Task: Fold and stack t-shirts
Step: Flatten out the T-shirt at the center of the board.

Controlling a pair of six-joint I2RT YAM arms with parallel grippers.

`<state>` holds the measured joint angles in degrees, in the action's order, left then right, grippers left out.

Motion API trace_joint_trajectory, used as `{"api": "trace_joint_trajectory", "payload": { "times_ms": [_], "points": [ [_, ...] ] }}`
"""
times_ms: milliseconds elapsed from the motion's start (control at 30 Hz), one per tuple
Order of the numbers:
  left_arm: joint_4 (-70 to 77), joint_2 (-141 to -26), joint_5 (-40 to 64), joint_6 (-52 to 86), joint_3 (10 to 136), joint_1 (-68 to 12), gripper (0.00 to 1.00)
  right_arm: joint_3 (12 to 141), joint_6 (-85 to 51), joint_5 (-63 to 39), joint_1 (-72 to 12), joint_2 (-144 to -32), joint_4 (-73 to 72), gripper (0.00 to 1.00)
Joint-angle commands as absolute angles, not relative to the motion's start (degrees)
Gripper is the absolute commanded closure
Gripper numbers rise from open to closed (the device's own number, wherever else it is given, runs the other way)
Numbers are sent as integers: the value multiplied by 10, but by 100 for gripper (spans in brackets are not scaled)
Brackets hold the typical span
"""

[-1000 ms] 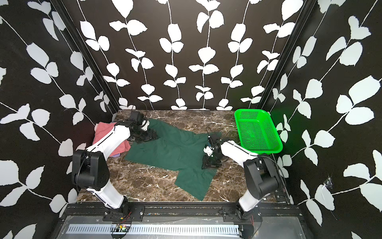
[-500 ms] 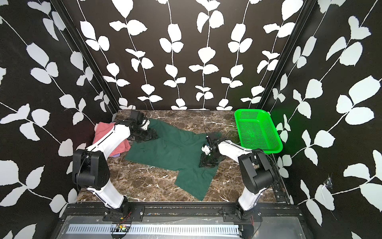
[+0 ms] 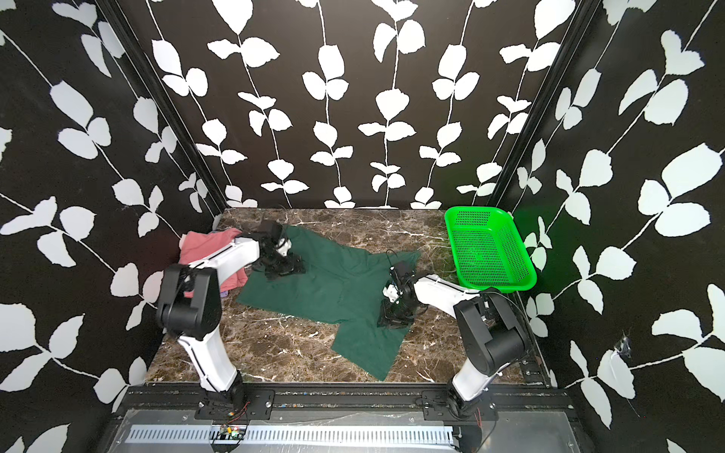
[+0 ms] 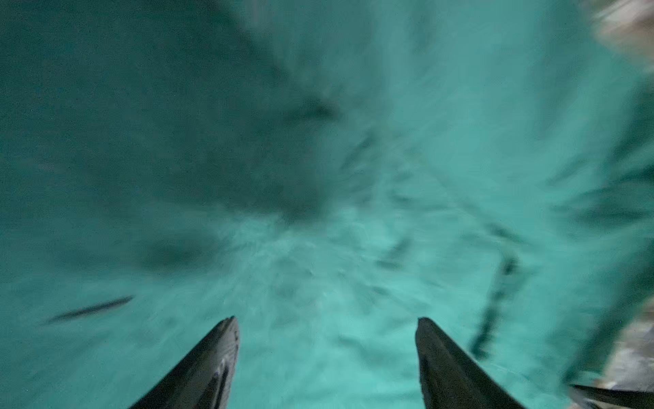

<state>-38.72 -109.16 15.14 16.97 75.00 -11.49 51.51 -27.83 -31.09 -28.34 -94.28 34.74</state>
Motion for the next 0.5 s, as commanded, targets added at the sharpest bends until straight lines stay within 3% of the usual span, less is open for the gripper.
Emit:
{"api": "trace_joint_trajectory", "payload": {
  "times_ms": [0,200,267,367,467],
  "points": [
    [-367,-1102,172,173,729,-116,19,497,-287,-313,-291,-954,327,63],
    [-395,-1157,174,169,744,-116,21,487,-299,-310,-295,-960,300,65],
    [-395,-1159,176,169,742,-116,21,491,-295,-308,-296,-965,304,70],
    [-394,-1155,173,167,740,-116,21,508,-285,-307,-299,-973,320,89],
    [-395,-1153,171,165,738,-116,21,532,-275,-304,-300,-976,347,89]
  ]
}}
